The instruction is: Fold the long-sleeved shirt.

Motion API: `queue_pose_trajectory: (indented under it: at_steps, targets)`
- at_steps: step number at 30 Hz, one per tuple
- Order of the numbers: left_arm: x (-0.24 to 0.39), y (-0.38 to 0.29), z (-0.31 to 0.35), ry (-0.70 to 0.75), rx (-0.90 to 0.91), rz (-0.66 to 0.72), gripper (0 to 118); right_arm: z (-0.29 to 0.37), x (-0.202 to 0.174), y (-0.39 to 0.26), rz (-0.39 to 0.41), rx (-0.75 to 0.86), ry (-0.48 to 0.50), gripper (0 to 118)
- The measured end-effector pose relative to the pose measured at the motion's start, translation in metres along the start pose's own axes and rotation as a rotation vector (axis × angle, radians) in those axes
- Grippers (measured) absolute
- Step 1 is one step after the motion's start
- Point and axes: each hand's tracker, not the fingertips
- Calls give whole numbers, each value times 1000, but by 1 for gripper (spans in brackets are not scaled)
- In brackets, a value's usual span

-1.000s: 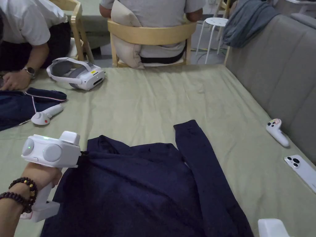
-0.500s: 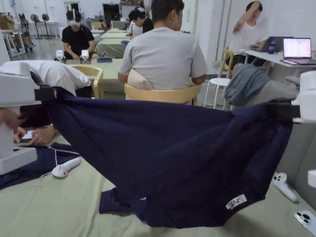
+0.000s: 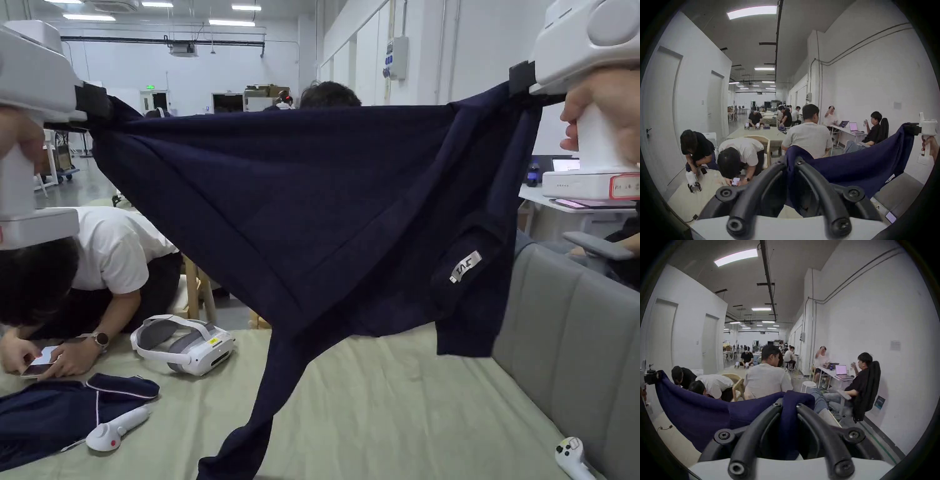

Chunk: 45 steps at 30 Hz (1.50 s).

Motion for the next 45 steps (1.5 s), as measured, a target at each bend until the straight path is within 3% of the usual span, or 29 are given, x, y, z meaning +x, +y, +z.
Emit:
queue_pose_trajectory:
  at_steps: [5,15,18,24,28,32,35,38,39,40,41,42,43,45]
  targets:
    - [-7,-67,-17,-7,-86,0,10,-38,3,-78,-53,-136,23,7]
    - [-23,-289,-54,-33,-411,46,10,-83,-14,-344,-125,-491,82,7]
    - [-29,-331,-48,-34,-465,66,10,-70,-18,-384,-62,-538,107,7]
    - [-52,-355,31,-49,-376,98,10,32,-3,-404,-109,-456,158,7]
    - [-49,-405,108,35,-444,-5,10,110,11,-450,-104,-481,192,7]
    - [-29,-486,169,32,-607,-38,10,144,9,-520,-55,-677,230,7]
    - [-22,-546,172,3,-781,26,10,134,-3,-575,30,-854,217,7]
    - [-15,-573,167,31,-799,-9,16,124,-14,-604,76,-909,195,7]
    - [-14,-572,169,32,-793,-3,38,122,-15,-603,69,-912,188,14]
    - [-15,-569,169,30,-786,12,70,129,-20,-595,68,-914,178,32]
    - [-22,-568,169,11,-796,31,101,136,-21,-584,72,-909,165,62]
    - [-24,-563,173,-7,-804,49,108,142,-19,-572,106,-875,137,100]
    - [-23,-552,184,-26,-781,73,103,147,-17,-562,115,-834,148,116]
    - [-25,-513,201,-26,-714,101,102,165,-13,-529,147,-702,183,118]
